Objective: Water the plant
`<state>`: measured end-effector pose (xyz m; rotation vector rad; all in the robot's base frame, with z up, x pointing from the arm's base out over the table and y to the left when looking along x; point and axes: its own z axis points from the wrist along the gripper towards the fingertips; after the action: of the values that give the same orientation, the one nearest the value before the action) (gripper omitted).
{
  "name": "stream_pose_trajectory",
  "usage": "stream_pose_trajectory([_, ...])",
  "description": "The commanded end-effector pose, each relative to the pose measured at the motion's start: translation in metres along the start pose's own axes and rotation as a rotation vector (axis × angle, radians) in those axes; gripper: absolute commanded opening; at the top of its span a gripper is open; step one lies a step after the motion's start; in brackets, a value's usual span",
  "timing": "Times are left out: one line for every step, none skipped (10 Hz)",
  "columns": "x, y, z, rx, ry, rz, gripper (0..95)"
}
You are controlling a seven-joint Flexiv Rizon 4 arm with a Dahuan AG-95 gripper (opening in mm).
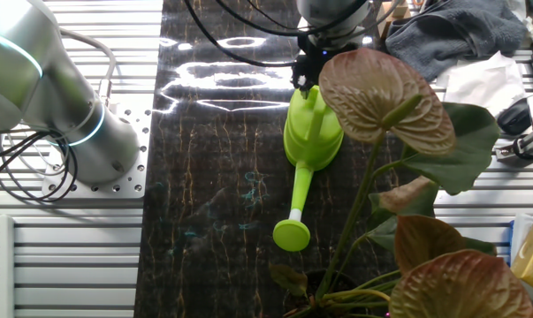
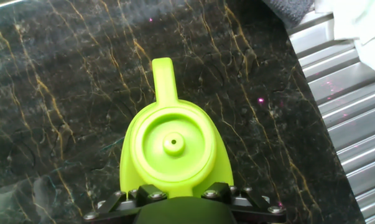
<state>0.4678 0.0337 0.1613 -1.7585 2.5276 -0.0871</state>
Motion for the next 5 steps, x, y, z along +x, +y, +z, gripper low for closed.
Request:
stream_pose_trajectory([0.0027,-0.0007,0.0045,0.005,-0.004,-0.001,57.0])
stream_pose_trajectory([0.0036,-0.0011,0.0065,0.008,-0.006,-0.002,57.0])
stream_pose_trajectory([0.0043,-0.0015,0.0082,0.010,-0.008,-0.003,57.0])
stream_pose_trajectory([0.0045,-0.0019,0.0091,0.010,-0.008,-0.003,57.0])
stream_pose_trajectory([0.0043,-0.0016,0.0096,0.010,-0.008,-0.002,57.0])
